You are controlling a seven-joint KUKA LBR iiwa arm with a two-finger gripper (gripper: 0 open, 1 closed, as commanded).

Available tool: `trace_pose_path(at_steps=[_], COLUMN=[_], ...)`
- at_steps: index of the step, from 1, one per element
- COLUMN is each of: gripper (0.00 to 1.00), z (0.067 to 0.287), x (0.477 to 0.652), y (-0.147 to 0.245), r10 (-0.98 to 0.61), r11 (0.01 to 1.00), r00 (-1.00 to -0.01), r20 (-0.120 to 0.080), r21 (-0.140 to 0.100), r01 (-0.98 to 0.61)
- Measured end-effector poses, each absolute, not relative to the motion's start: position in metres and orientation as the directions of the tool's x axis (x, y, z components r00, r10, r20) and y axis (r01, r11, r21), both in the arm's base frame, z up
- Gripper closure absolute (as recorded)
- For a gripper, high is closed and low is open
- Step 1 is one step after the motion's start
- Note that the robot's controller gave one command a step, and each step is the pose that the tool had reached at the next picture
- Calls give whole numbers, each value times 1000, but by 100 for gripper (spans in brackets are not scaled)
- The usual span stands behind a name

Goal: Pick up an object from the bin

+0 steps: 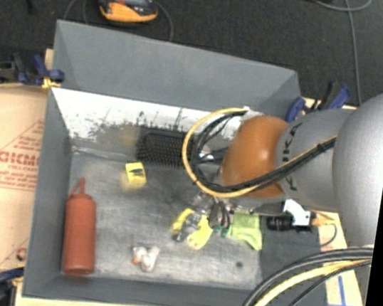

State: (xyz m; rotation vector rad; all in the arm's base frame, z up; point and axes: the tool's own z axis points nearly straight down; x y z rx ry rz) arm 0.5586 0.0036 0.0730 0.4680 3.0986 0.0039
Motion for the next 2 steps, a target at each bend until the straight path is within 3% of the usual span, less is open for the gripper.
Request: trace_pose_path(at_steps=[1, 2], gripper=[100, 100], z=[108, 227], x=[553, 544], y=[5, 4], r10=[288, 294], r11=[958, 956], r00=[-958, -956], r20=[6, -3], r21=[-1, 1], r01=[288, 294])
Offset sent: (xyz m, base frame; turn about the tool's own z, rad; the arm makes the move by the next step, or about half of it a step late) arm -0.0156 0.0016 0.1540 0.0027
